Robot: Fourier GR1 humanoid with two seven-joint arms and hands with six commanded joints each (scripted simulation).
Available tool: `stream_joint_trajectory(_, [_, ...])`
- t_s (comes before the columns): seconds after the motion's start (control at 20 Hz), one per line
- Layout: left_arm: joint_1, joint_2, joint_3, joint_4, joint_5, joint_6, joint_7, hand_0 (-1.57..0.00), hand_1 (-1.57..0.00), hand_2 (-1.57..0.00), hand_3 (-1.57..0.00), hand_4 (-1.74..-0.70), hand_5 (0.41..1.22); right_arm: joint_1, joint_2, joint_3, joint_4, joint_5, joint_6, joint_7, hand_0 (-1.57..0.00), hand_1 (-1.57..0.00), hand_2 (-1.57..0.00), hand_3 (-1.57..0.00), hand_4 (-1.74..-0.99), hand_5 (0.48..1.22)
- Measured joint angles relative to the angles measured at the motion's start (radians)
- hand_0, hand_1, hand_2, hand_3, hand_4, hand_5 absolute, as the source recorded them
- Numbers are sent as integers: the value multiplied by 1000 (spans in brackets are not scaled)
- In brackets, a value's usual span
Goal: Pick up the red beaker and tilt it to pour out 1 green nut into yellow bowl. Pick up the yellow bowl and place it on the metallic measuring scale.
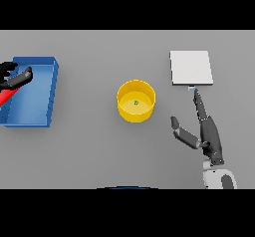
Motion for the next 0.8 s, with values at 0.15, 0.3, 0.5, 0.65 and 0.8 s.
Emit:
stream_joint_trajectory(0.15, [-5,-6,7,3,7,-1,-11,-156,-126,-128,-120,-797,678,-5,2,5,26,12,0,7,1,1,1,1,-1187,663])
stream_joint_trajectory(0.3, [-9,-10,21,13,10,15,-38,-79,-64,-65,-61,-783,674,-15,1,10,28,36,-14,13,1,1,1,1,-1195,660])
stream_joint_trajectory(0.5, [-1,-27,31,4,12,50,-74,-32,-26,-26,-24,-780,679,-28,-26,38,9,82,5,28,1,1,1,1,-1162,694])
stream_joint_trajectory(0.65, [-10,-29,35,5,17,50,-72,-16,-13,-13,-12,-781,700,-97,-83,65,19,116,62,16,1,1,1,1,-1221,709])
stream_joint_trajectory(0.8, [-7,-35,31,6,18,52,-68,-8,-6,-6,-6,-792,709,-184,-144,101,39,165,134,60,1,1,1,1,-1268,691])
